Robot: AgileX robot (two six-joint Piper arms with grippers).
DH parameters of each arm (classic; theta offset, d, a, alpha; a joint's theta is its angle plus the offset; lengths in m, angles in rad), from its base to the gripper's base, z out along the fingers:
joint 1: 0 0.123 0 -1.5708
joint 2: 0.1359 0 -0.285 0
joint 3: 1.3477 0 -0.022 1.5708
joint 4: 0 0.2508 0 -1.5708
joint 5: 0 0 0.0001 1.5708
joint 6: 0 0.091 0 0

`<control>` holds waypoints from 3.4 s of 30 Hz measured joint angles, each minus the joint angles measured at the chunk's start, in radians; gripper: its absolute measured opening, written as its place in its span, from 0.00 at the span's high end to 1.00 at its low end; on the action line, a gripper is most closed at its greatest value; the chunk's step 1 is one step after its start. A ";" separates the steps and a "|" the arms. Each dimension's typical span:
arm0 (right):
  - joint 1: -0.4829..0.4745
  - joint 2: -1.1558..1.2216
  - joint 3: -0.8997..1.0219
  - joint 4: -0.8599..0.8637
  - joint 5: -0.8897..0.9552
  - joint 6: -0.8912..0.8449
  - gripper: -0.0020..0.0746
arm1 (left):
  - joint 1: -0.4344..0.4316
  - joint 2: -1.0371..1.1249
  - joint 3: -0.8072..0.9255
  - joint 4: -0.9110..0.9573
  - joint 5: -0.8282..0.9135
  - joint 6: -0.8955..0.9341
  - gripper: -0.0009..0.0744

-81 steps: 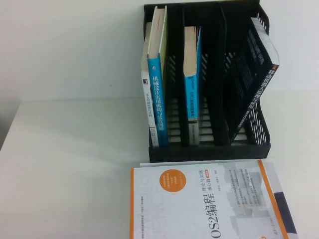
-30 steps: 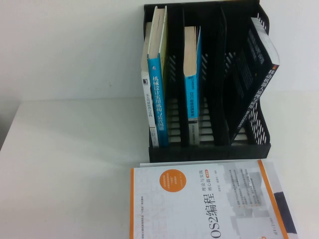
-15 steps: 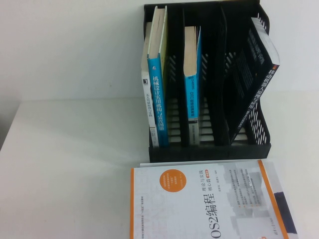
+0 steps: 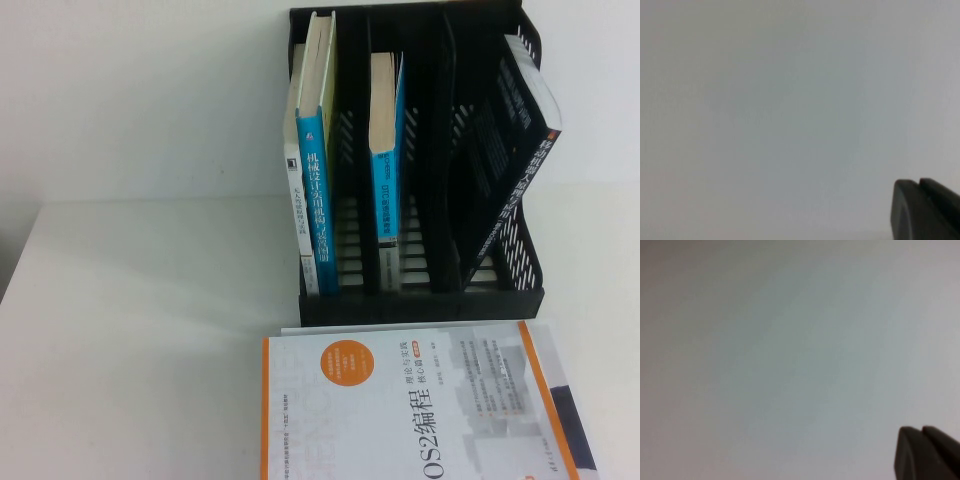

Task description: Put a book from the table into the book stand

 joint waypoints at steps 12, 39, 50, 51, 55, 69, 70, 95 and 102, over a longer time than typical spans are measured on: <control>0.000 0.285 -0.581 -0.160 0.613 0.024 0.98 | 0.000 0.246 -0.450 0.286 0.412 -0.004 0.99; 0.266 0.698 -0.561 -0.305 1.271 -0.017 0.98 | 0.000 0.927 -0.524 -0.863 0.981 0.792 0.99; 0.345 1.139 -0.819 -0.163 1.496 -0.028 0.98 | 0.000 1.187 -0.526 -0.980 1.096 0.913 0.99; 0.345 1.175 -0.832 -0.136 1.506 -0.037 0.98 | 0.000 1.190 -0.526 -0.980 1.096 0.916 0.99; 0.317 1.322 -0.842 -0.029 1.524 -0.078 0.98 | 0.000 1.194 -0.526 -0.983 1.098 0.928 0.99; 0.095 1.538 -0.848 0.336 1.532 -0.376 0.98 | 0.000 1.212 -0.527 -0.987 1.086 0.913 0.99; 0.095 1.547 -0.848 0.336 1.532 -0.378 0.98 | 0.000 1.220 -0.529 -0.987 1.085 0.911 0.99; 0.157 1.748 -0.850 0.399 1.466 -0.412 0.98 | 0.000 1.468 -0.533 -1.185 1.182 0.949 0.20; 0.227 1.764 -0.852 0.424 1.449 -0.426 0.98 | 0.000 1.538 -0.535 -1.237 1.198 0.996 0.20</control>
